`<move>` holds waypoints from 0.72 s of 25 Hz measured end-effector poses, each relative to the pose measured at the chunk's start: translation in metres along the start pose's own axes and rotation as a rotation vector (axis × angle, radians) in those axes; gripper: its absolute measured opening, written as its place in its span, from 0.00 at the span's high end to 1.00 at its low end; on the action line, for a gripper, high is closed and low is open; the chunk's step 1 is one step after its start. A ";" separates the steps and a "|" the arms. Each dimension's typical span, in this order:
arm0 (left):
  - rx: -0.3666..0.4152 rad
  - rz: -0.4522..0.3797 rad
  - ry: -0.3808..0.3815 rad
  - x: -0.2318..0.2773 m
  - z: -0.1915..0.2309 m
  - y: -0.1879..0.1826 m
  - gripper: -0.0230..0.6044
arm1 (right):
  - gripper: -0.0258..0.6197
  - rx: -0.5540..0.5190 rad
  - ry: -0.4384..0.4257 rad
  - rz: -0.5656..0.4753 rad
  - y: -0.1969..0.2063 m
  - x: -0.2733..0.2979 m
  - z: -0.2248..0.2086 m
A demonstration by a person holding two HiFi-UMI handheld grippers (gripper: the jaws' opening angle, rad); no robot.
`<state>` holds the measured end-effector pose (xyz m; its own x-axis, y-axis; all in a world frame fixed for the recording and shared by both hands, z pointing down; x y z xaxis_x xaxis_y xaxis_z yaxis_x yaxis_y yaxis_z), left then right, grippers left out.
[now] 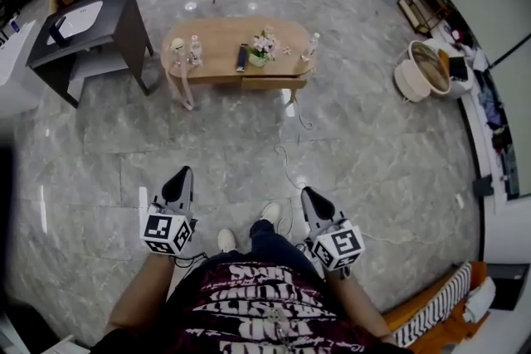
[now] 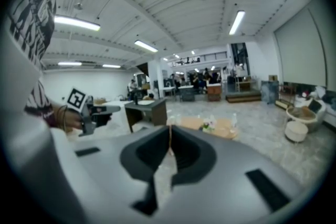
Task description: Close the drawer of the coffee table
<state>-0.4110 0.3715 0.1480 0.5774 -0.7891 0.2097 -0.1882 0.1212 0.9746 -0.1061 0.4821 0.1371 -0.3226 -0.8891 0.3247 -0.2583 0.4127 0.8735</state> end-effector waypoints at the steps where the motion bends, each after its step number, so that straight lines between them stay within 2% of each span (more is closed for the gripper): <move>1: 0.004 0.011 -0.003 0.008 -0.001 -0.001 0.93 | 0.91 0.005 -0.001 -0.002 -0.003 0.002 -0.008; 12: 0.070 0.037 0.040 0.118 -0.032 -0.043 0.93 | 0.91 0.079 0.035 -0.060 -0.048 0.024 -0.111; 18: 0.093 0.012 -0.004 0.161 -0.054 -0.076 0.93 | 0.91 0.093 0.016 -0.094 -0.073 0.026 -0.169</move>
<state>-0.2606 0.2675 0.1122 0.5713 -0.7905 0.2208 -0.2686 0.0742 0.9604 0.0589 0.3955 0.1427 -0.2783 -0.9276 0.2494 -0.3703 0.3432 0.8632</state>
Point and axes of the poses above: the fingertips, and each gripper's own axes: x forward along the fingers, z to its left, y out of its underside, the point moved 5 cm from there along -x, backward along the fingers, and after that the axes turned 15 degrees about x, right-handed, at the moved point
